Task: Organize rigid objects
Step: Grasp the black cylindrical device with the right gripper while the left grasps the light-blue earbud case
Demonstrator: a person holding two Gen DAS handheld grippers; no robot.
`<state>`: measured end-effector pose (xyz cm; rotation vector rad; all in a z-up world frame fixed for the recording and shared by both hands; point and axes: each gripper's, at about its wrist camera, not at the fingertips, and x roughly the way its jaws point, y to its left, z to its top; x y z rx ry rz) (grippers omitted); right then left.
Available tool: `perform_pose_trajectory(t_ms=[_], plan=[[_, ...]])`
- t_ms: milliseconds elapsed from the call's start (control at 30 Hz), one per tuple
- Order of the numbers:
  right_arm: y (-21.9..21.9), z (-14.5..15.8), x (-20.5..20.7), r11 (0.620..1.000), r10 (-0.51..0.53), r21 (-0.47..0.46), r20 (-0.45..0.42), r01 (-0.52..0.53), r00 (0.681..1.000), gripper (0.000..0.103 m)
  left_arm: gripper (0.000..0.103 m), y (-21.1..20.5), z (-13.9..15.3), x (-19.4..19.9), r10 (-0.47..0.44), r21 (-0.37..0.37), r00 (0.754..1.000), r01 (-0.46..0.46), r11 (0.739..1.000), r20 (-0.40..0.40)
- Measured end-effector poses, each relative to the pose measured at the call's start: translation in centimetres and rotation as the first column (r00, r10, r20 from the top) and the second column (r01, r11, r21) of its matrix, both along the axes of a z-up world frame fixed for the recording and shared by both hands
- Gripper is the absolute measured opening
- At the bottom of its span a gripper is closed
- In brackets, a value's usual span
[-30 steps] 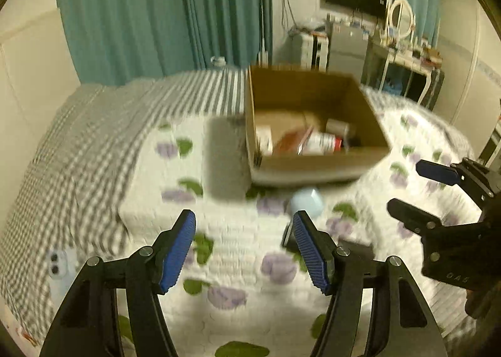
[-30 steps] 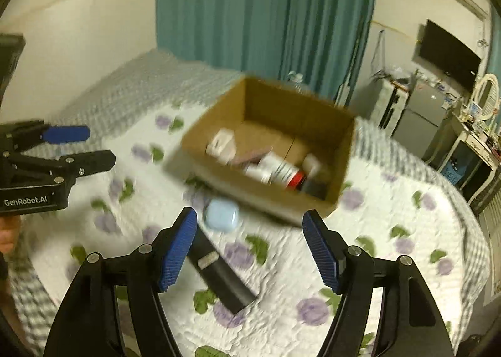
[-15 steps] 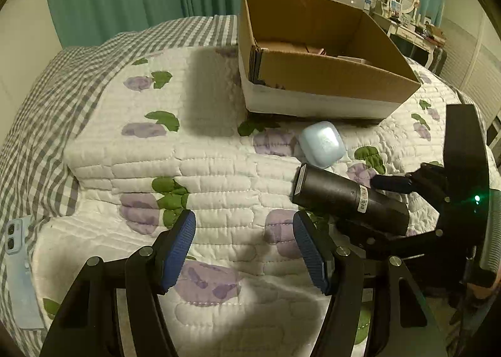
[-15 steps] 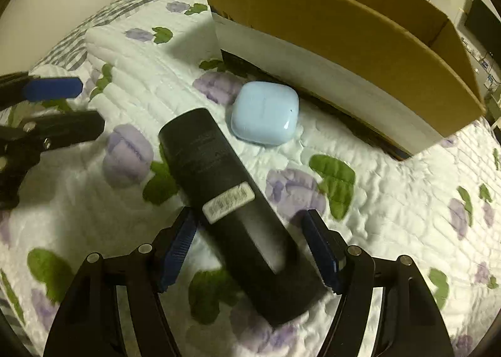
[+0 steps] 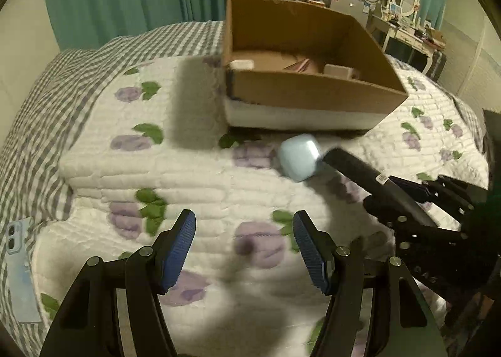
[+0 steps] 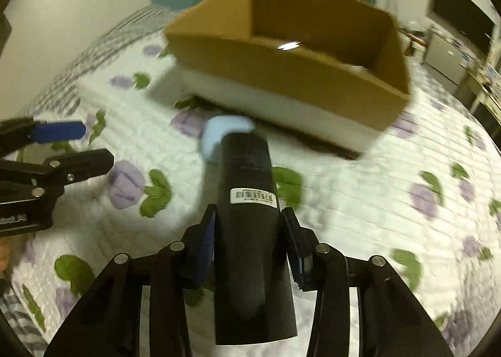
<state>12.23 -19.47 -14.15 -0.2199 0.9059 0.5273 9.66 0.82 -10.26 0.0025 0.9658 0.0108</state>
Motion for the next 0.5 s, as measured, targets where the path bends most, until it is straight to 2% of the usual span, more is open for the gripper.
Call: perform_pose_trajectory(t_ms=[133,200,367,500], plan=[[-2.9,1.1,0.4,0.996,-0.085,0.025,0.014,0.084,0.996,0.033,0.067,-2.0,-0.2,1.8,-0.017,-0.012,1.0,0.017,1.0,-0.005],[-3.9,1.1,0.8,0.992,-0.122,0.021,0.017,0.122,0.992,0.021,0.067,-3.1,-0.7,3.0,-0.025,-0.008,1.0,0.025,1.0,-0.012],[-6.0,1.6,1.7,0.984,-0.17,0.064,0.01,0.169,0.985,0.02,0.067,-4.8,-2.7,6.0,-0.02,0.0,0.999,0.02,1.0,-0.047],[-5.9,1.8,2.0,0.981,-0.184,0.066,0.018,0.182,0.983,0.02,0.067,-5.5,-4.4,8.0,-0.019,-0.004,0.996,0.019,1.0,-0.082]])
